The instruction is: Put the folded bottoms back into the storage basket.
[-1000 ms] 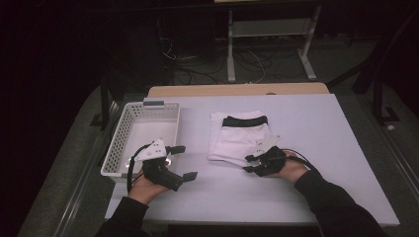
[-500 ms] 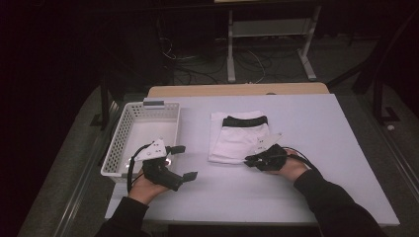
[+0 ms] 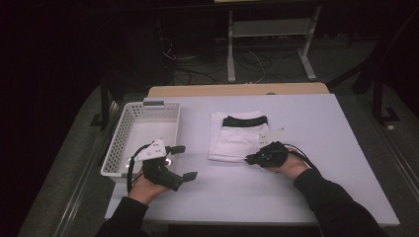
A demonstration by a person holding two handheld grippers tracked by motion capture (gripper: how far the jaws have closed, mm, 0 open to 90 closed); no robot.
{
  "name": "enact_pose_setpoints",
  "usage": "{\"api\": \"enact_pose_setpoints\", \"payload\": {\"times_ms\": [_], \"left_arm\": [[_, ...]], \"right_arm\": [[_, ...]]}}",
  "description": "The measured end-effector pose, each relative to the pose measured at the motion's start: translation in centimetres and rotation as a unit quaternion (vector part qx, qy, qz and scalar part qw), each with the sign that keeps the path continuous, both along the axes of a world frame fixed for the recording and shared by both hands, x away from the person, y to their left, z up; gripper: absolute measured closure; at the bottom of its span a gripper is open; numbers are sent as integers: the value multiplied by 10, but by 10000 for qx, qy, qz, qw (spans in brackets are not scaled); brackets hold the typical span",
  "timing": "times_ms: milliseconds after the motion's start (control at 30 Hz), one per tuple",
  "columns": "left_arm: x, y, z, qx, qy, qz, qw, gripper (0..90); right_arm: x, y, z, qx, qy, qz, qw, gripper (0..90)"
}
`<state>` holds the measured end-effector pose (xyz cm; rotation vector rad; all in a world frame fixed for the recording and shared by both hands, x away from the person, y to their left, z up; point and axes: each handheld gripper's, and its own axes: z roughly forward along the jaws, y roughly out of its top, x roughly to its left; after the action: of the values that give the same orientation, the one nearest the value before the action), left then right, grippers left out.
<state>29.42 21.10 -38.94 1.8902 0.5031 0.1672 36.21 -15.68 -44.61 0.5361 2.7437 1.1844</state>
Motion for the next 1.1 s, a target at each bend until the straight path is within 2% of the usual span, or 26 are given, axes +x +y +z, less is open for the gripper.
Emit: {"api": "enact_pose_setpoints", "payload": {"times_ms": [133, 400, 1100], "left_arm": [[0, 0, 0, -3, -5, -7, 10000, 0], [0, 0, 0, -22, 3, 2, 10000, 0], [-1, 0, 0, -15, -16, 3, 10000, 0]], "right_arm": [[0, -3, 4, 115, 42, -35, 9999, 844], [-4, -5, 9, 139, 61, -9, 9999, 844], [-21, -5, 17, 16, 84, 146, 9999, 843]]}}
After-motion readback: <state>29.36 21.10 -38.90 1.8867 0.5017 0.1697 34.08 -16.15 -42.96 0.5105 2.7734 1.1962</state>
